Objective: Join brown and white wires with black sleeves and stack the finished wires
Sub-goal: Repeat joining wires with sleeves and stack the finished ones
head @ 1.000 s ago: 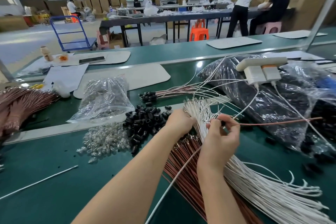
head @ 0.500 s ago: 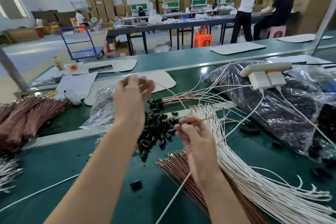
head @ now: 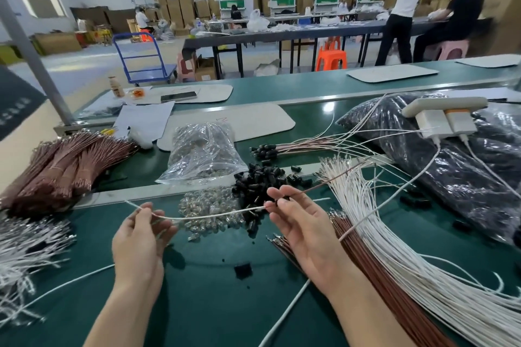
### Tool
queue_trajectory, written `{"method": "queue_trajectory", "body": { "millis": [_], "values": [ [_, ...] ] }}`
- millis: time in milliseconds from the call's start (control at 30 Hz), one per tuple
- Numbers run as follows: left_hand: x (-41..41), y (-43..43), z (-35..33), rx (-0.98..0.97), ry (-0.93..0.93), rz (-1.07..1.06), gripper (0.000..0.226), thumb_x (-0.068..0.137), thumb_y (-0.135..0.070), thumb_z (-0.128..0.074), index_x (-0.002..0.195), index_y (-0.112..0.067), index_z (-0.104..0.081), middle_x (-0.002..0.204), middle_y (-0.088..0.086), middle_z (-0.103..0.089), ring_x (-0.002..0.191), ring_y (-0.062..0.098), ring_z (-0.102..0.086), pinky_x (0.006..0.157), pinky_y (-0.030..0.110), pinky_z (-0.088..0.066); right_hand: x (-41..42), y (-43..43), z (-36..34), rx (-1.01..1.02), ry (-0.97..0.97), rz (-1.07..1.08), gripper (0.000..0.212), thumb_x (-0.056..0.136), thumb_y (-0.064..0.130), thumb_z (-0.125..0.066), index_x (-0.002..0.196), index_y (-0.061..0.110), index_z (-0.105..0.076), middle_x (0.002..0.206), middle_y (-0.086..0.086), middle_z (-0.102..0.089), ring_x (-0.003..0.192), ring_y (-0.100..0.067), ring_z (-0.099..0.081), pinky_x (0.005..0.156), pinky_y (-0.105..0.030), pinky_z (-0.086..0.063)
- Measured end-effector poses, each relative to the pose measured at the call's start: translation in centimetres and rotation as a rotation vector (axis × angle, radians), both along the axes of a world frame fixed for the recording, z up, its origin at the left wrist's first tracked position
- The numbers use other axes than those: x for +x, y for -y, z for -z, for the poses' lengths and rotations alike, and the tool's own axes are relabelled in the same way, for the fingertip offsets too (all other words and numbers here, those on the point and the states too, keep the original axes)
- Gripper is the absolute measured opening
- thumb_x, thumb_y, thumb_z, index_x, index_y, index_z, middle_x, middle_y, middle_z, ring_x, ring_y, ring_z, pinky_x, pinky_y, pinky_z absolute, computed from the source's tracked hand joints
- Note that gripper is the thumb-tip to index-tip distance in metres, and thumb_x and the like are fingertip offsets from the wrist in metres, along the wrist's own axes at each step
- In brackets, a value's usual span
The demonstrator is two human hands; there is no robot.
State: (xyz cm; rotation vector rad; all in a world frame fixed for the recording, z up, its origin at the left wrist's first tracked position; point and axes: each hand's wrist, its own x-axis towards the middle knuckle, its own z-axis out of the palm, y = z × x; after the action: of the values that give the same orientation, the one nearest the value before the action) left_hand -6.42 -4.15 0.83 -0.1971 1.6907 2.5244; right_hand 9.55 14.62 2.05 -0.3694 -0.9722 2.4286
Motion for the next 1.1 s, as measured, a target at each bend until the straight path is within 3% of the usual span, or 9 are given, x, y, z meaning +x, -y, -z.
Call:
{"method": "queue_trajectory", "body": {
  "millis": [167,233,300,400,533,600,733,867,1100],
  "values": [
    [-1.3,1.7,0.3,-0.203,-0.016,-0.221,0.014,0.104,-0.012,-0.046,0.097,-0.009,-0.057,0.099,0.013,-0.059,0.051,0.003,-0.060,0.057,0.022,-0.054,-0.6,0.4,0.6,0.088,0.084,0.000,0.020,0.092,-0.007,-0.059,0.106,0.003,-0.068,0.105,-0.019,-0.075,0.084,-0.020,-0.072,0.072,-0.024,-0.059],
    [-0.8,1.5,0.4,-0.529,-0.076,-0.293,0.035,0.100,-0.015,-0.050,0.130,0.004,-0.047,0.130,0.026,-0.050,0.073,0.018,-0.064,0.077,0.032,-0.048,-0.9,0.6,0.8,0.120,0.102,-0.008,0.020,0.092,-0.007,-0.059,0.107,0.003,-0.068,0.105,-0.019,-0.075,0.085,-0.020,-0.073,0.072,-0.023,-0.059],
    [0.5,0.9,0.3,-0.800,-0.353,-0.349,0.056,0.098,-0.014,-0.054,0.146,0.005,-0.031,0.149,0.030,-0.029,0.117,0.034,-0.046,0.102,0.039,-0.037,-1.0,0.6,1.0,0.151,0.116,-0.012,0.020,0.093,-0.006,-0.059,0.107,0.004,-0.068,0.106,-0.018,-0.075,0.086,-0.020,-0.073,0.073,-0.022,-0.058],
    [3.3,-0.8,0.2,-1.017,-0.769,-0.076,0.049,0.100,-0.020,-0.054,0.146,-0.008,-0.044,0.150,0.014,-0.040,0.140,0.023,-0.031,0.116,0.035,-0.026,-1.2,0.7,1.2,0.175,0.121,-0.022,0.020,0.094,-0.007,-0.058,0.105,0.007,-0.069,0.105,-0.017,-0.076,0.085,-0.018,-0.073,0.073,-0.021,-0.057],
    [5.9,-3.1,0.9,-1.112,-1.080,0.337,0.035,0.100,-0.021,-0.061,0.134,-0.016,-0.063,0.131,-0.002,-0.065,0.129,0.015,-0.053,0.119,0.033,-0.026,-1.2,0.8,1.2,0.178,0.113,-0.037,0.023,0.095,-0.007,-0.056,0.106,0.008,-0.070,0.105,-0.016,-0.076,0.082,-0.017,-0.072,0.072,-0.021,-0.057],
    [6.3,-3.5,1.1,-1.096,-1.151,0.424,0.025,0.099,-0.019,-0.064,0.123,-0.019,-0.069,0.115,-0.007,-0.071,0.111,0.016,-0.064,0.110,0.032,-0.036,-1.1,0.7,1.1,0.180,0.104,-0.046,0.026,0.095,-0.007,-0.056,0.106,0.010,-0.072,0.107,-0.016,-0.075,0.081,-0.017,-0.071,0.071,-0.021,-0.057],
    [6.3,-3.1,1.1,-0.994,-1.015,0.451,0.015,0.101,-0.034,-0.056,0.112,-0.033,-0.066,0.100,-0.025,-0.066,0.086,0.001,-0.063,0.077,0.029,-0.053,-1.1,0.6,1.0,0.167,0.078,-0.007,0.036,0.094,-0.008,-0.056,0.103,0.018,-0.079,0.099,-0.005,-0.072,0.081,-0.018,-0.070,0.072,-0.023,-0.057],
    [5.7,-2.7,1.3,-0.876,-0.896,0.383,0.009,0.100,-0.036,-0.050,0.093,-0.039,-0.056,0.077,-0.021,-0.062,0.061,0.008,-0.056,0.056,0.025,-0.043,-0.6,-0.6,0.7,0.049,0.046,0.107,0.034,0.094,-0.006,-0.053,0.108,0.013,-0.078,0.089,-0.005,-0.066,0.078,-0.017,-0.068,0.073,-0.026,-0.059],
    [6.0,-2.6,1.5,-0.873,-0.943,0.467,0.015,0.098,-0.028,-0.052,0.088,-0.039,-0.049,0.061,-0.011,-0.055,0.048,0.013,-0.047,0.049,0.018,-0.035,0.0,-1.6,0.7,-0.201,0.007,0.153,0.028,0.098,0.004,-0.050,0.115,0.000,-0.072,0.093,-0.011,-0.061,0.078,-0.016,-0.065,0.073,-0.024,-0.059]
  ]
}}
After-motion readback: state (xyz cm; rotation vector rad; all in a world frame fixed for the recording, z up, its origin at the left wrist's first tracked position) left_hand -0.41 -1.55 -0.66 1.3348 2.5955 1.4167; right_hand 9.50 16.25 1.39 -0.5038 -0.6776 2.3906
